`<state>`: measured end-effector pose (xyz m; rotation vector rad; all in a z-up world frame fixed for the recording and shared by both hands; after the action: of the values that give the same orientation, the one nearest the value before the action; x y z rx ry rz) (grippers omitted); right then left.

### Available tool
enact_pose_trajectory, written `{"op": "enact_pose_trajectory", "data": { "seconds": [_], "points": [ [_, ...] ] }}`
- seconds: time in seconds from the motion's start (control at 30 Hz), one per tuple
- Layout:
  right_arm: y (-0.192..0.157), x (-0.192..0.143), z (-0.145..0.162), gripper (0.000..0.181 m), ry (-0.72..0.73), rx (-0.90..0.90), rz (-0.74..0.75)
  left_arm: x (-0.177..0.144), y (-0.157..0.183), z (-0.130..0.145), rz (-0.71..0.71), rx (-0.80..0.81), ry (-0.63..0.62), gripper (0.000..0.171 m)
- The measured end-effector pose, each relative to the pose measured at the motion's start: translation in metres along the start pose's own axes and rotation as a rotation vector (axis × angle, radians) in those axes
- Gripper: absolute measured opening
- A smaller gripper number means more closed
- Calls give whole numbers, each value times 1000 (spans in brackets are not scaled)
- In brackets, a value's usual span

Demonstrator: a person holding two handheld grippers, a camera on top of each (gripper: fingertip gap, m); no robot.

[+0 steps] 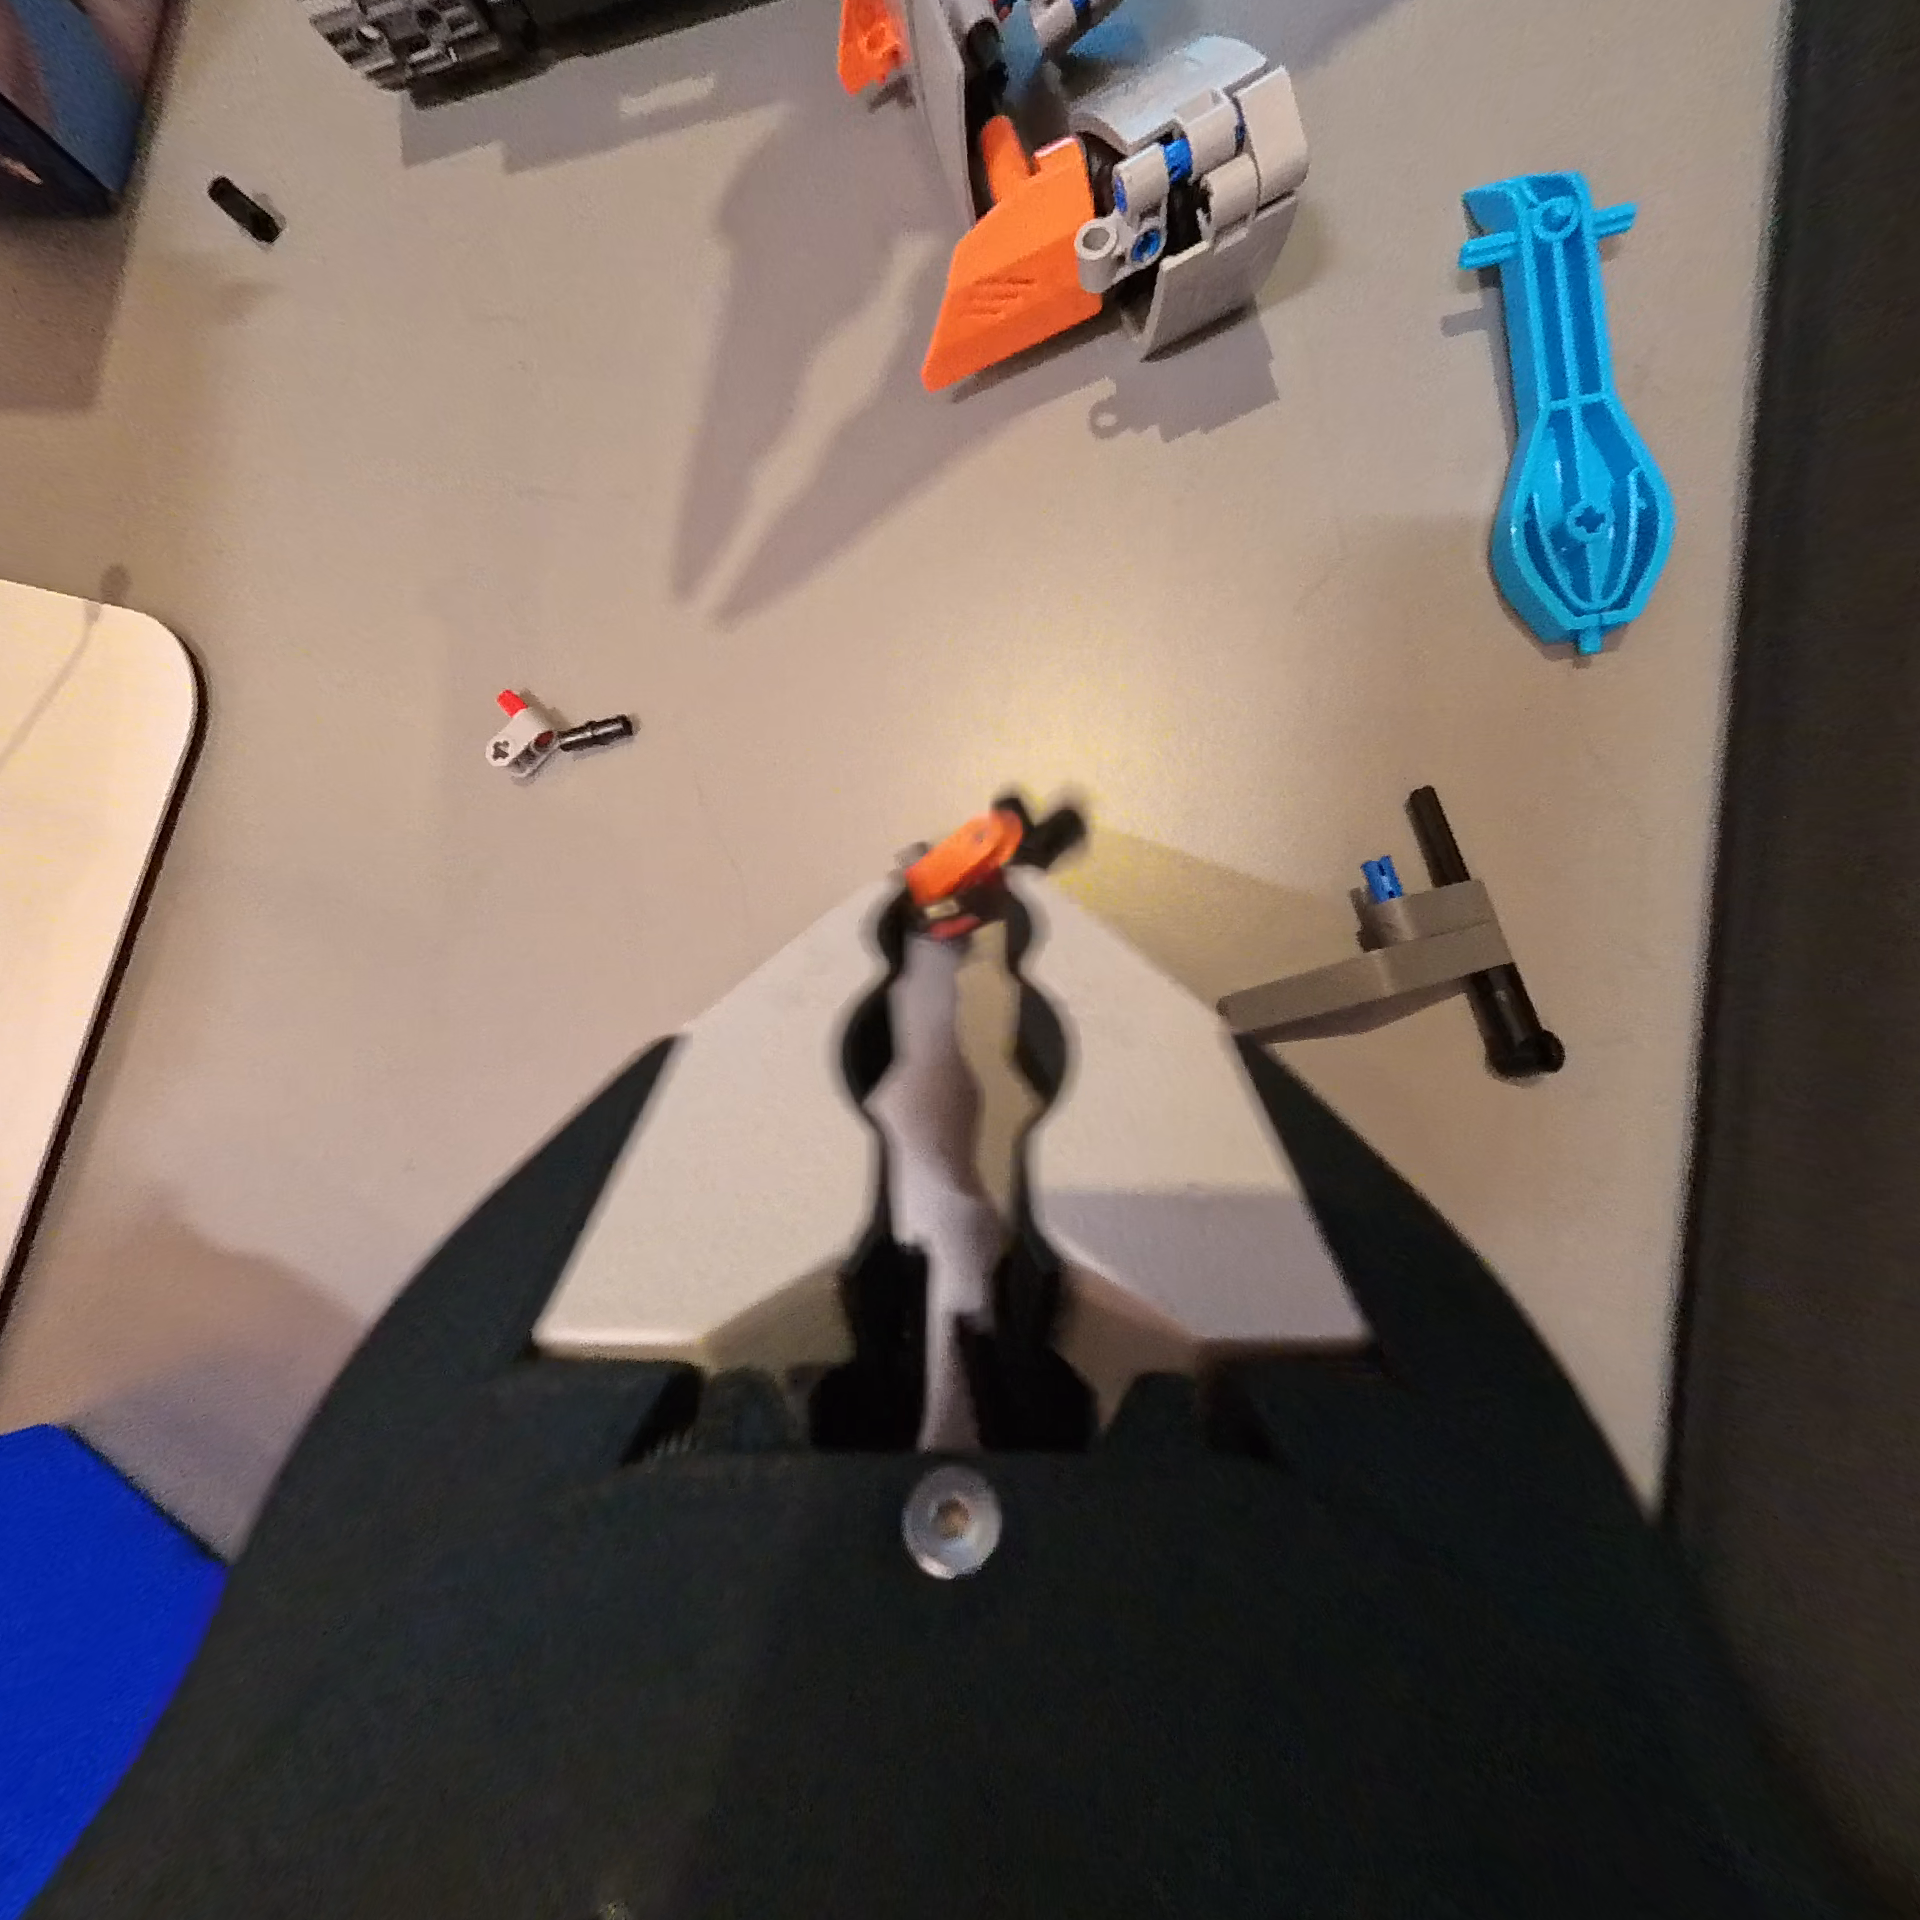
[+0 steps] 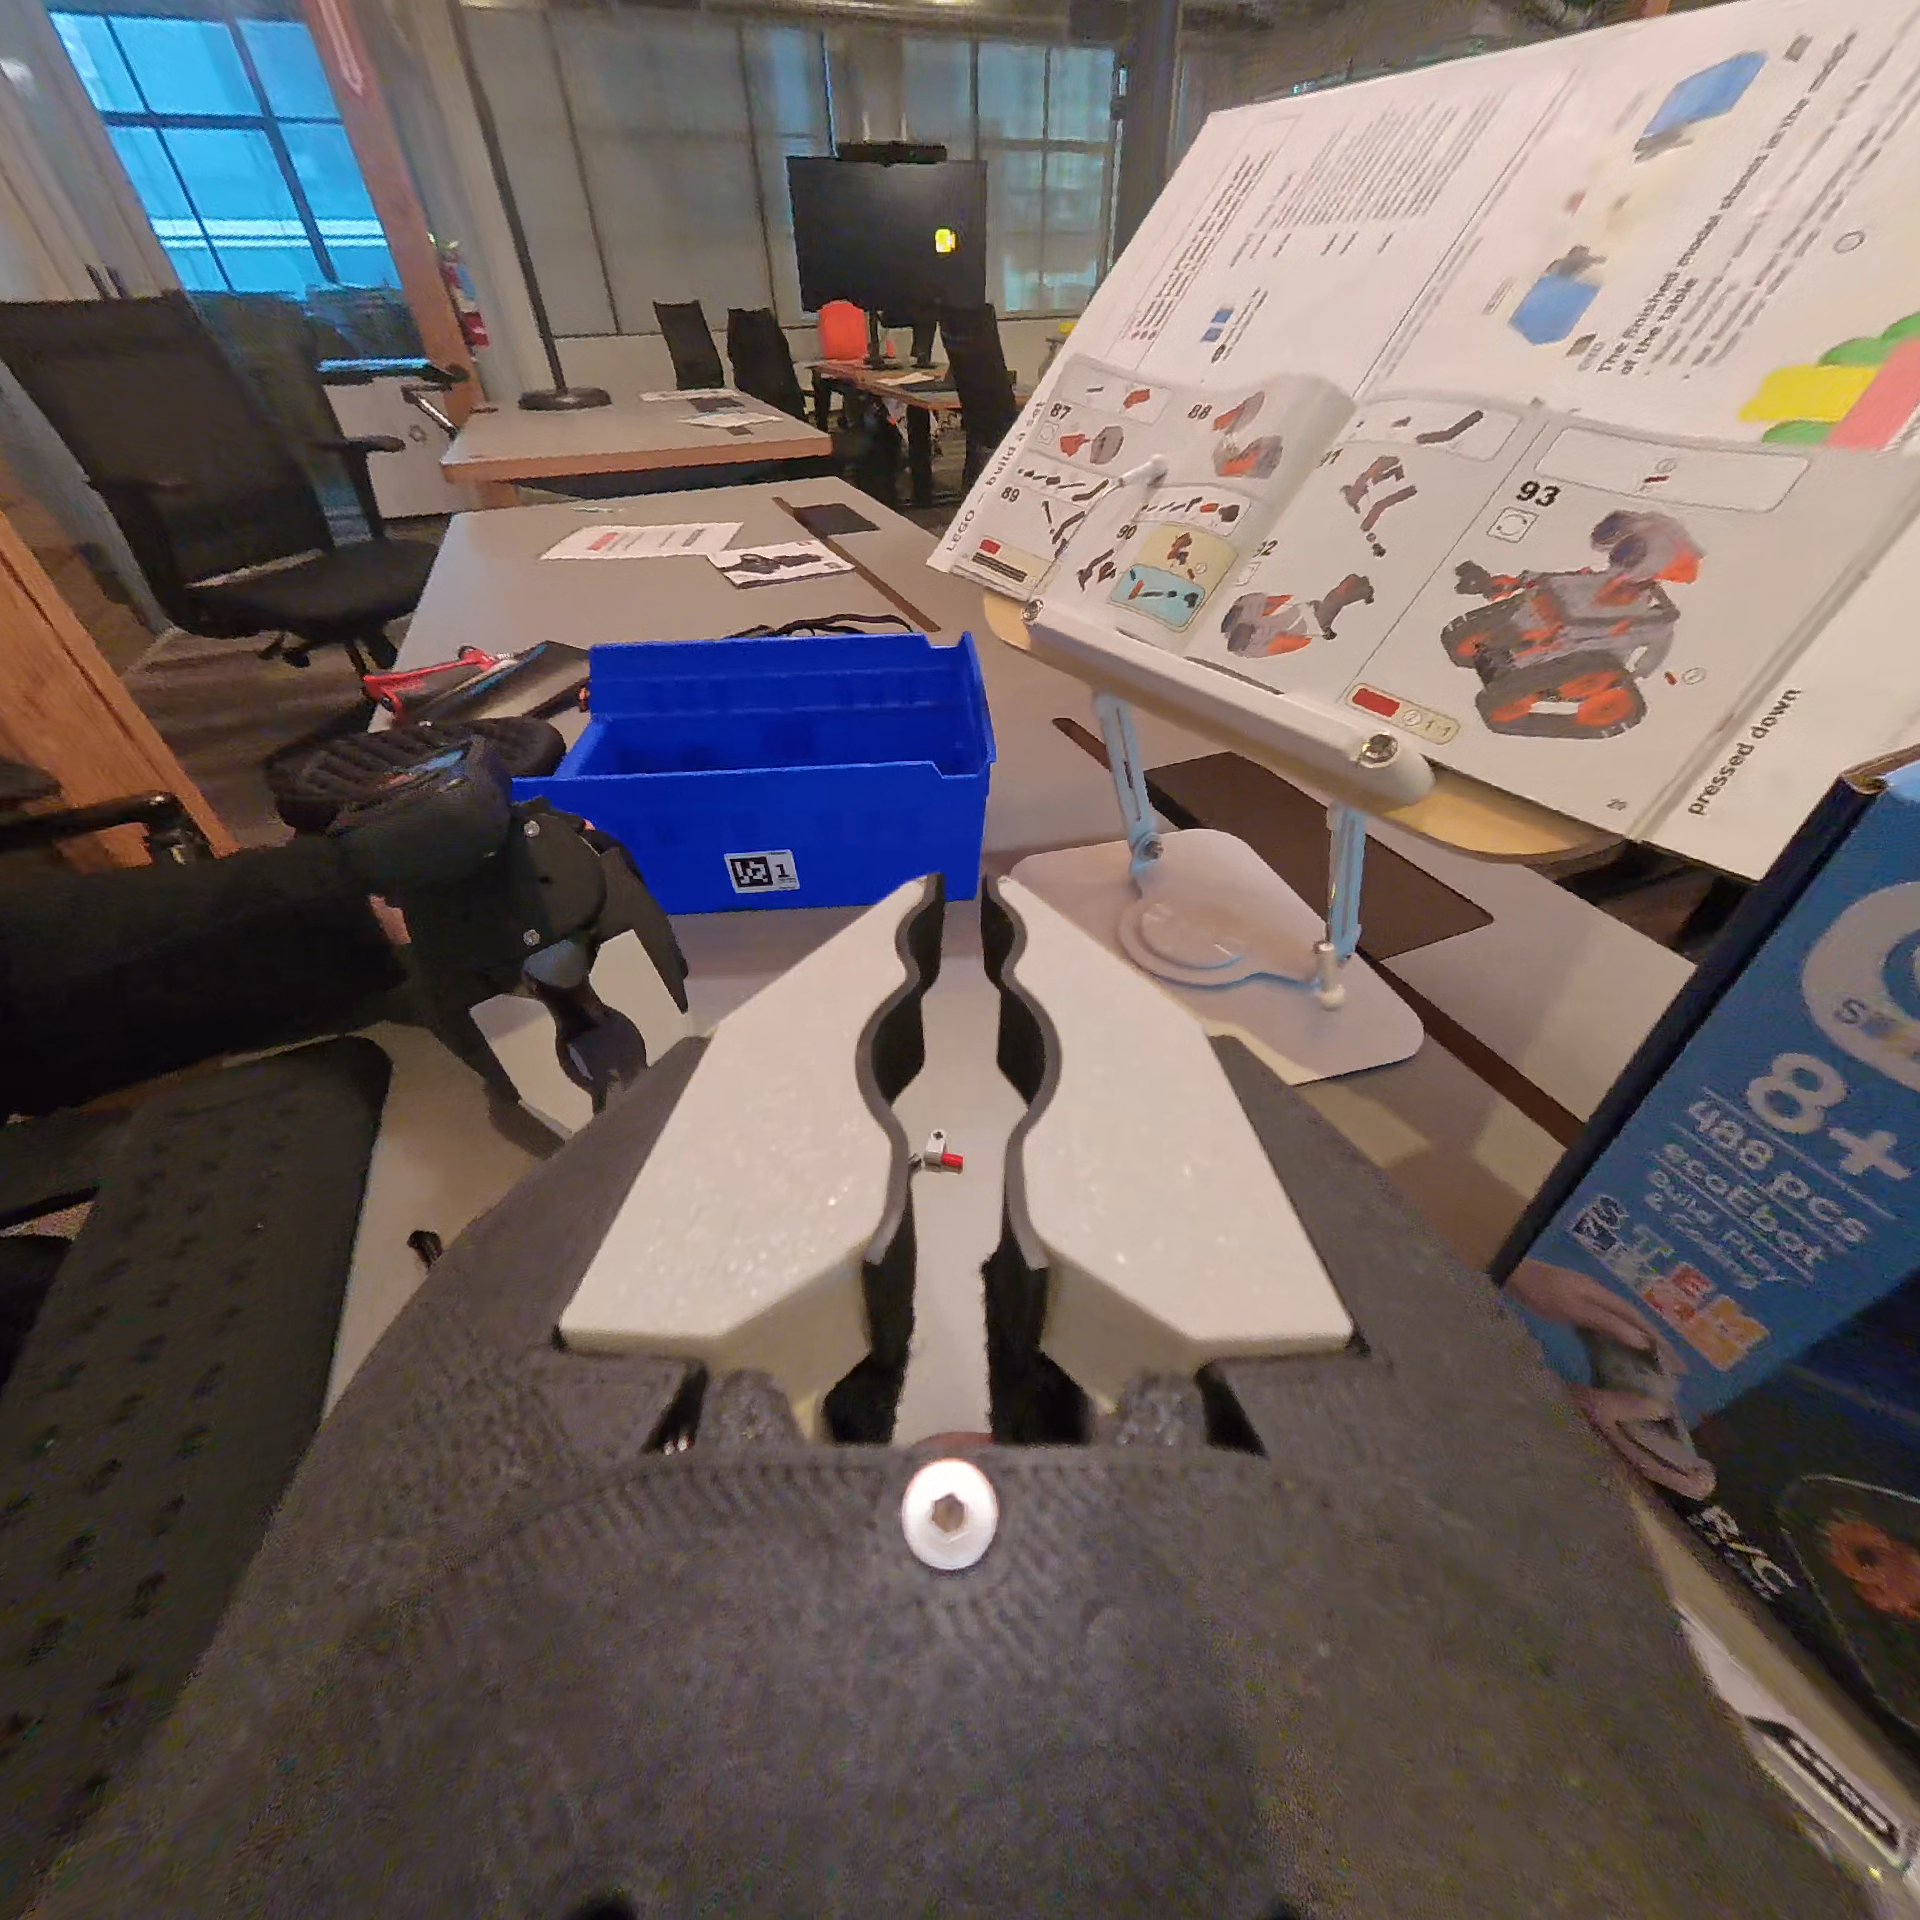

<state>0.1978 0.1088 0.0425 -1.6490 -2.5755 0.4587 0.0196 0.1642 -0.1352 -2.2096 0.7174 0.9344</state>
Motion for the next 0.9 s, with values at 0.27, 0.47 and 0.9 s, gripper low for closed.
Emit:
{"op": "enact_pose_trajectory", "data": {
  "seconds": [0.27,0.47,0.9],
  "points": [
    [-14,29,37,12,-206,-72,-6,-9,-8,-7,-38,-36,91,0],
    [-16,36,48,13,-256,-82,-17,-11,-9,-9,-43,-35,110,0],
    [-12,42,65,20,-344,-124,13,3,-1,-4,28,-67,71,29]
  ]
}}
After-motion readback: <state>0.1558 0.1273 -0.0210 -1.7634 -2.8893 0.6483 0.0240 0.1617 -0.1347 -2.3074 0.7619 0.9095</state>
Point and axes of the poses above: each gripper's, where its closed fingertips meet, x out along the fingers, z out of its underside, y = z × x across the jaws, the point moved 4 cm from there along -x, back along the fingers, and after that the axes turned 15 degrees about x, right-handed, at the moved point
